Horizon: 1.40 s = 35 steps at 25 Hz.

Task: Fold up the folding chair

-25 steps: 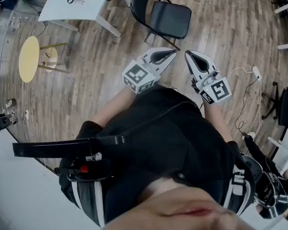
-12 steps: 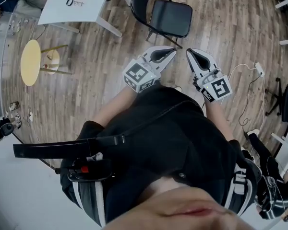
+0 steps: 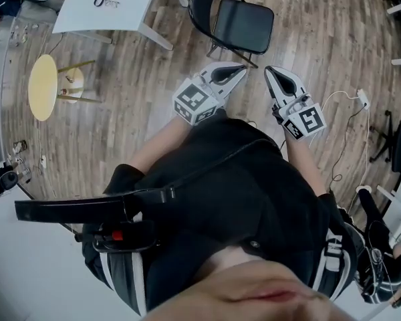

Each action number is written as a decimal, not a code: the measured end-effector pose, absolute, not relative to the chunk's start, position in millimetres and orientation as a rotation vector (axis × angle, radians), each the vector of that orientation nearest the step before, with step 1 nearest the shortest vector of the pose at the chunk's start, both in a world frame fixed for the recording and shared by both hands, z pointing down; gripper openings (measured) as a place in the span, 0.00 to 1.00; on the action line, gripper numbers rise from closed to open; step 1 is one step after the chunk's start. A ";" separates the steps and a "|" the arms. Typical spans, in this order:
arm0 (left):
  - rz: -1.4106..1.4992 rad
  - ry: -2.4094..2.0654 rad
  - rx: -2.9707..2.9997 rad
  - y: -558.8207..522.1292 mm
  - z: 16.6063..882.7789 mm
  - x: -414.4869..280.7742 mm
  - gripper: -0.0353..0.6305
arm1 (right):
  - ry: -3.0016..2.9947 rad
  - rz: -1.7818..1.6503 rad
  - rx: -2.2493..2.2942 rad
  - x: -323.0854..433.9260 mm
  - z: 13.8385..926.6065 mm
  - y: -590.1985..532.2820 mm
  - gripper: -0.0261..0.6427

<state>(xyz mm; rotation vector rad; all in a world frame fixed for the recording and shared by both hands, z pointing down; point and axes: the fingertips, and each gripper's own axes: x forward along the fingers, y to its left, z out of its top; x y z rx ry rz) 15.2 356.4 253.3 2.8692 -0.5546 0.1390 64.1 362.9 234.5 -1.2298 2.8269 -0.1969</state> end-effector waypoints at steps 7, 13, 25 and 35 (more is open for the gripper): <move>0.147 -0.532 2.897 315.3 257.8 -9.4 0.06 | 2.817 -0.251 -1.274 36.8 247.1 323.5 0.05; 0.132 -0.527 2.879 275.6 262.0 -37.5 0.06 | 2.833 -0.256 -1.275 3.2 253.6 287.8 0.05; 0.142 -0.484 2.864 211.0 280.2 -95.0 0.06 | 2.823 -0.269 -1.329 -48.7 261.7 226.8 0.05; 0.156 -0.465 2.829 191.9 290.3 -74.7 0.06 | 2.777 -0.328 -1.362 -19.0 265.2 211.5 0.05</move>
